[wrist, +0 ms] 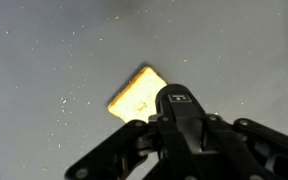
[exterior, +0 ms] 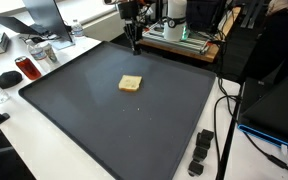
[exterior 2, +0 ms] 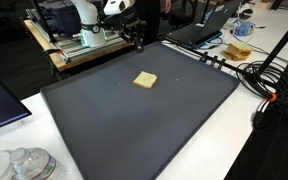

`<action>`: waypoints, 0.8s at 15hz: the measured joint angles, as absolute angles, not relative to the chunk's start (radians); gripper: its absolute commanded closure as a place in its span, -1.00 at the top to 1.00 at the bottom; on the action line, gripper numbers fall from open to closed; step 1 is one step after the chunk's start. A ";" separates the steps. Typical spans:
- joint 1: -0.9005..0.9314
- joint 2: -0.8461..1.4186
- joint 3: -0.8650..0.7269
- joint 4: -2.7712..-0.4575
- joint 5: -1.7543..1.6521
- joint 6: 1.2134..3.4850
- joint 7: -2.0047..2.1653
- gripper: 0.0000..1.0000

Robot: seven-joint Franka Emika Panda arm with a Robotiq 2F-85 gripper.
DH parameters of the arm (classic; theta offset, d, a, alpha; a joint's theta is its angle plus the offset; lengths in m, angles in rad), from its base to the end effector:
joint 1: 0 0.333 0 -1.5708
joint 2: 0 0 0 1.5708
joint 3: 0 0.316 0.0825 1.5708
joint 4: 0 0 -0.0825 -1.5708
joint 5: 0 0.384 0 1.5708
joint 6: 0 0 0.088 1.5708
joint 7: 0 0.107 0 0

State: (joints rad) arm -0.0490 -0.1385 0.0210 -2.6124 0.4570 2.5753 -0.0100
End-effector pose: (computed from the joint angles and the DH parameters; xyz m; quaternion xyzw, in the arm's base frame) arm 0.4373 -0.0198 0.3083 -0.9712 0.1935 -0.0521 0.1287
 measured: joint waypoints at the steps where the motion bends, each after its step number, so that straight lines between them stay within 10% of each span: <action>1: -0.039 -0.140 0.032 -2.608 0.405 2.575 0.048 -0.89; 12: -0.022 0.039 0.051 -2.394 0.106 2.459 0.341 -0.89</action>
State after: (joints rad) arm -0.0217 0.0389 0.0511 -2.3938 0.1055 2.4590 0.3408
